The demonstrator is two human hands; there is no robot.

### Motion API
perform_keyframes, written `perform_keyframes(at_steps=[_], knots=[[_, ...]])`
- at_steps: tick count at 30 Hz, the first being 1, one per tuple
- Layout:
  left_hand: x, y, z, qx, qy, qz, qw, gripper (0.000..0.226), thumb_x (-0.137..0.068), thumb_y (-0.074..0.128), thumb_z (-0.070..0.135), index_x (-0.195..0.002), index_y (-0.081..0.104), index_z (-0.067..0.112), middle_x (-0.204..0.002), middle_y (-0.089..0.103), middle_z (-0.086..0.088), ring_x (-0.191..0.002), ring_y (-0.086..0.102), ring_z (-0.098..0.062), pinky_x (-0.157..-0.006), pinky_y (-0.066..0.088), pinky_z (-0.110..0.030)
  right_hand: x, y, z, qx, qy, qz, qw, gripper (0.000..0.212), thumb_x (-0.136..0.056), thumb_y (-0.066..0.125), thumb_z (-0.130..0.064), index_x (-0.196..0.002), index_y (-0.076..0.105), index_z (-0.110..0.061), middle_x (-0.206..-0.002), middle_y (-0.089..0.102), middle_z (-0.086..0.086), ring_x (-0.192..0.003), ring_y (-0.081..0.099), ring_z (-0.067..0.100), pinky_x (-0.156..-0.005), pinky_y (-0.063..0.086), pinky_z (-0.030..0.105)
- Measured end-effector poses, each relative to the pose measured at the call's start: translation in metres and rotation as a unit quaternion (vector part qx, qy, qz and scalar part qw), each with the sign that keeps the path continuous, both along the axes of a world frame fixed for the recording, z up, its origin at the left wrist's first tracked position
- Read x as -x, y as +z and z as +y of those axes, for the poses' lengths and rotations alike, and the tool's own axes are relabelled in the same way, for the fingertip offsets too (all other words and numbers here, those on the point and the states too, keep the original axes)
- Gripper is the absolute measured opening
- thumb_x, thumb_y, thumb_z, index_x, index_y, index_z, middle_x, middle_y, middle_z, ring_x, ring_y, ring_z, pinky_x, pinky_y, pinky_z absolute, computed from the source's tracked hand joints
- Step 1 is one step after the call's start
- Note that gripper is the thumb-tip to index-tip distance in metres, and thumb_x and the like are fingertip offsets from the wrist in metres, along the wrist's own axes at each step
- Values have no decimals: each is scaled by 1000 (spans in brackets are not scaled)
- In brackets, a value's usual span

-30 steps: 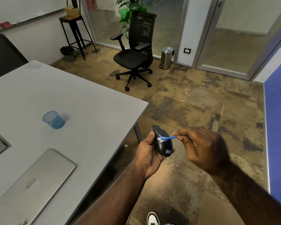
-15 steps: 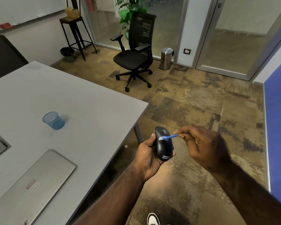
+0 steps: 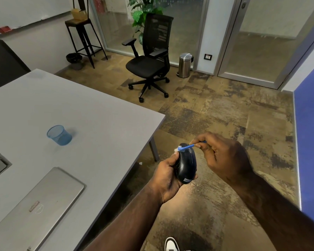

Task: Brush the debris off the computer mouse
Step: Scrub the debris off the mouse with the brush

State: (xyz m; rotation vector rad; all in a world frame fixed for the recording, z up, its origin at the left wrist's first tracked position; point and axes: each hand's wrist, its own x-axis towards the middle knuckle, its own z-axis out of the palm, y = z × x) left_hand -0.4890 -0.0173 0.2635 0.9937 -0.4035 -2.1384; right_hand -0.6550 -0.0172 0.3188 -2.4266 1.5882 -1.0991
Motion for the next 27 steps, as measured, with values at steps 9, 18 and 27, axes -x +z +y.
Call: perform_keyframes(at_steps=[9,18,27], knots=[[1,-2,3,33,-28,-29,999,38,-100,41,36,-127,57,15,-105,60,-12,-82,59,-24,-73,52,-39,-1,15,-3,-23,-36,45,998,10,-87,69,-17,-93,67,-25,-60,43,-21,-44,27,-13,-44,14,5],[-2,1,6,90,-72,-36,993,34,-100,44,33,-123,56,11,-98,52,-13,-73,54,-20,-65,55,-31,-1,31,-11,-64,-56,83,993,11,-87,69,-19,-90,62,-28,-53,43,-17,-43,32,-7,-41,16,12],[0,-1,6,169,-96,-100,976,38,-97,50,30,-130,51,13,-94,49,-12,-73,46,-18,-66,40,-32,-3,36,-18,-92,-50,96,990,7,-91,63,-24,-93,61,-30,-63,57,-13,-49,47,2,-41,34,19]])
